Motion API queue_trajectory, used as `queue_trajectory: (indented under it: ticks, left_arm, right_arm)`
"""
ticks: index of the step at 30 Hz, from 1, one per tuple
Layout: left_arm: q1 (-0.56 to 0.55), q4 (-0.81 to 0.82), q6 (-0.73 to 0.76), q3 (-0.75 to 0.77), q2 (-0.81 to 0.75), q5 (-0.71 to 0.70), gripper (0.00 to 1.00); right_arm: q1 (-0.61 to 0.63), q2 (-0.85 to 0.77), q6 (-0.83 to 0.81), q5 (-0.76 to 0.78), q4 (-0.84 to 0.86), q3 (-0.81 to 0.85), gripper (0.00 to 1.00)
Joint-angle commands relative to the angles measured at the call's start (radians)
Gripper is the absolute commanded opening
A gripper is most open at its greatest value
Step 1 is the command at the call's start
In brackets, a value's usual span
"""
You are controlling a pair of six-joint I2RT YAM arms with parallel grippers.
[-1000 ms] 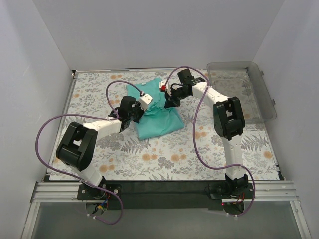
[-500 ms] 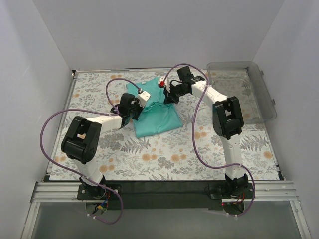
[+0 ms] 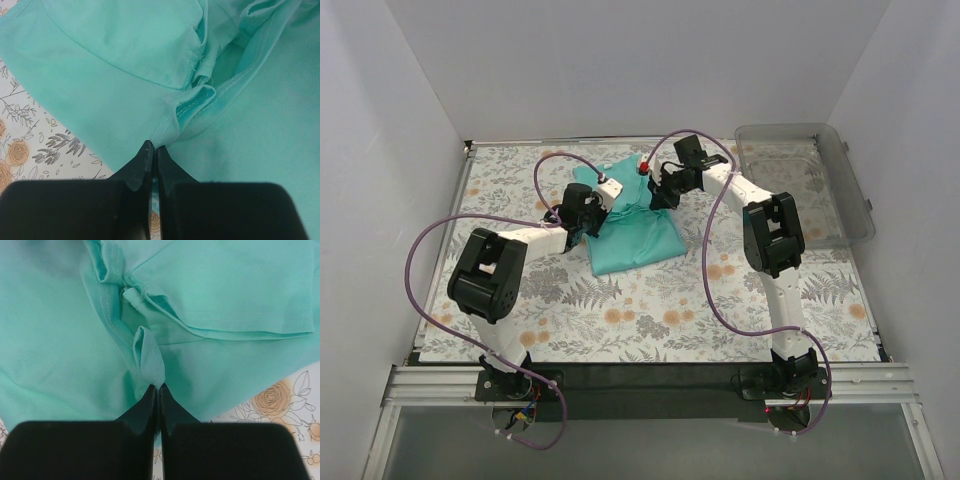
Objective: Fold and stack the t-shirts
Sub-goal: Fold the tshirt
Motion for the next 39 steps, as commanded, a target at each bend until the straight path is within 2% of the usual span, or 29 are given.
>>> queue_trajectory:
  ticks: [1, 6, 8, 10, 11, 12, 13, 14, 15, 16, 17, 19, 22, 24, 25, 26, 29, 30, 33, 37, 39]
  left_arm:
    - [0.010, 0.001, -0.004, 0.034, -0.002, 0.000, 0.00]
    - [0.013, -0.003, -0.025, 0.050, 0.007, -0.032, 0.00]
    - [0.014, -0.008, -0.036, 0.062, 0.007, -0.046, 0.00]
    - [0.016, -0.017, -0.054, 0.077, 0.006, -0.054, 0.07]
    - [0.016, -0.022, -0.062, 0.088, 0.004, -0.080, 0.12]
    - [0.016, -0.022, -0.074, 0.094, 0.001, -0.097, 0.28]
    - [0.017, -0.023, -0.093, 0.099, -0.008, -0.114, 0.35]
    - [0.017, -0.025, -0.100, 0.107, -0.014, -0.121, 0.39]
    - [0.019, -0.026, -0.108, 0.119, -0.022, -0.132, 0.49]
    - [0.019, -0.031, -0.122, 0.125, -0.032, -0.143, 0.55]
    - [0.019, -0.034, -0.131, 0.133, -0.049, -0.158, 0.59]
    - [0.020, -0.048, -0.148, 0.159, -0.068, -0.186, 0.61]
    - [0.022, -0.095, -0.188, 0.174, -0.118, -0.174, 0.61]
    - [0.023, -0.166, -0.255, 0.171, -0.176, -0.140, 0.61]
    - [0.023, -0.190, -0.280, 0.153, -0.201, -0.099, 0.61]
    - [0.023, -0.240, -0.313, 0.142, -0.222, -0.070, 0.61]
    - [0.025, -0.328, -0.459, 0.072, -0.304, 0.042, 0.61]
    - [0.025, -0.335, -0.537, 0.036, -0.354, 0.067, 0.61]
    - [0.028, -0.341, -0.637, -0.096, -0.426, 0.153, 0.61]
    - [0.030, -0.319, -0.827, -0.258, -0.538, 0.179, 0.61]
    - [0.031, -0.304, -0.875, -0.333, -0.592, 0.164, 0.61]
  right_arm:
    - [-0.004, 0.014, 0.048, 0.005, 0.035, 0.070, 0.08]
    - [-0.004, 0.023, 0.161, 0.060, 0.075, 0.093, 0.18]
    - [-0.004, 0.020, 0.246, 0.121, 0.115, 0.094, 0.27]
    - [-0.004, 0.012, 0.300, 0.166, 0.145, 0.099, 0.44]
    - [-0.004, 0.003, 0.324, 0.192, 0.150, 0.102, 0.47]
    - [-0.004, -0.001, 0.341, 0.207, 0.156, 0.100, 0.49]
    - [-0.004, -0.008, 0.358, 0.226, 0.165, 0.100, 0.51]
    - [-0.004, -0.021, 0.379, 0.258, 0.165, 0.100, 0.52]
    - [-0.004, -0.031, 0.384, 0.272, 0.167, 0.091, 0.52]
    - [-0.004, -0.044, 0.395, 0.292, 0.179, 0.082, 0.52]
    - [-0.004, -0.067, 0.425, 0.336, 0.184, 0.076, 0.52]
    - [-0.010, -0.098, 0.432, 0.341, 0.185, 0.042, 0.50]
    - [-0.020, -0.179, 0.441, 0.268, 0.185, -0.051, 0.45]
    - [-0.030, -0.257, 0.409, 0.130, 0.179, -0.114, 0.41]
    - [-0.034, -0.286, 0.383, 0.061, 0.166, -0.196, 0.39]
    - [-0.046, -0.341, 0.339, -0.051, 0.161, -0.235, 0.38]
    - [-0.048, -0.428, 0.327, -0.136, 0.156, -0.394, 0.36]
    - [-0.048, -0.439, 0.340, -0.144, 0.155, -0.424, 0.36]
    - [-0.050, -0.471, 0.382, -0.101, 0.141, -0.525, 0.36]
    - [-0.053, -0.495, 0.410, -0.013, 0.145, -0.614, 0.40]
    - [-0.056, -0.491, 0.425, 0.016, 0.145, -0.630, 0.40]
